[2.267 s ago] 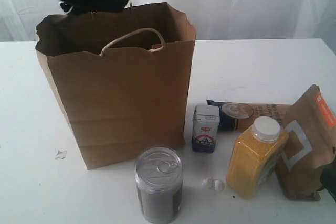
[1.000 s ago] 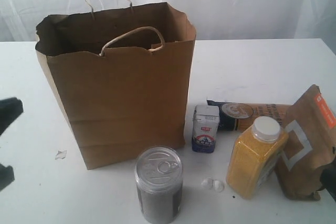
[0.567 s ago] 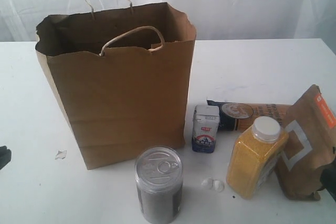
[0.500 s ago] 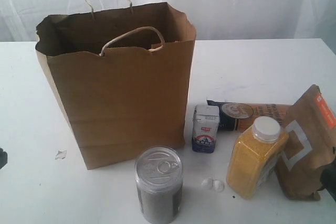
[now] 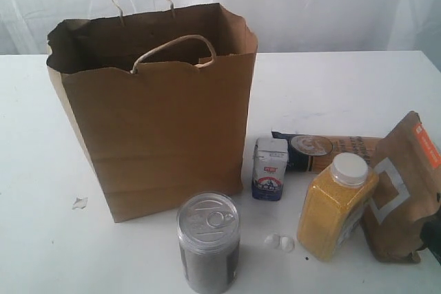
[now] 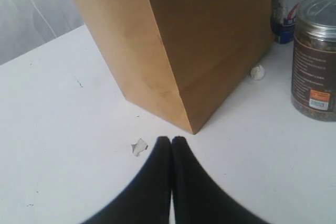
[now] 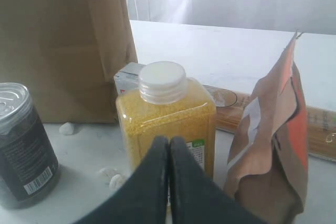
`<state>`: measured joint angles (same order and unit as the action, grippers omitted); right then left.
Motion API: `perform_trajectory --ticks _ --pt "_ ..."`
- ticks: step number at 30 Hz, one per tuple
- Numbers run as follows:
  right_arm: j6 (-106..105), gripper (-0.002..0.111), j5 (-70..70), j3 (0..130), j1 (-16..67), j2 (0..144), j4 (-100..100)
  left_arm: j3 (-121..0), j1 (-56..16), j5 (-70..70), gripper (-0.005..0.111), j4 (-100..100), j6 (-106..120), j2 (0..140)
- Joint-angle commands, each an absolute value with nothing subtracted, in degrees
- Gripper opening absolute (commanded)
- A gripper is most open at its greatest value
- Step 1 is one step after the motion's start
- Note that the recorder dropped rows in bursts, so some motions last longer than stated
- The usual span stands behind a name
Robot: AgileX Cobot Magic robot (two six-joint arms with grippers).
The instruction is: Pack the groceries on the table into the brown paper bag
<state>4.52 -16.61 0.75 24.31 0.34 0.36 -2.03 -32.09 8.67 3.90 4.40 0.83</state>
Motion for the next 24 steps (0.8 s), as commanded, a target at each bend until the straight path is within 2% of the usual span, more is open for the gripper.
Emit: perform_trajectory --ticks 1,24 --pt "4.8 0.0 -16.6 0.5 24.0 0.0 0.4 -1.7 -32.1 10.9 0.0 3.7 4.3 0.0" --pt "4.8 0.0 -16.6 0.5 24.0 0.0 0.4 0.0 -32.1 11.4 0.0 3.7 4.3 0.0"
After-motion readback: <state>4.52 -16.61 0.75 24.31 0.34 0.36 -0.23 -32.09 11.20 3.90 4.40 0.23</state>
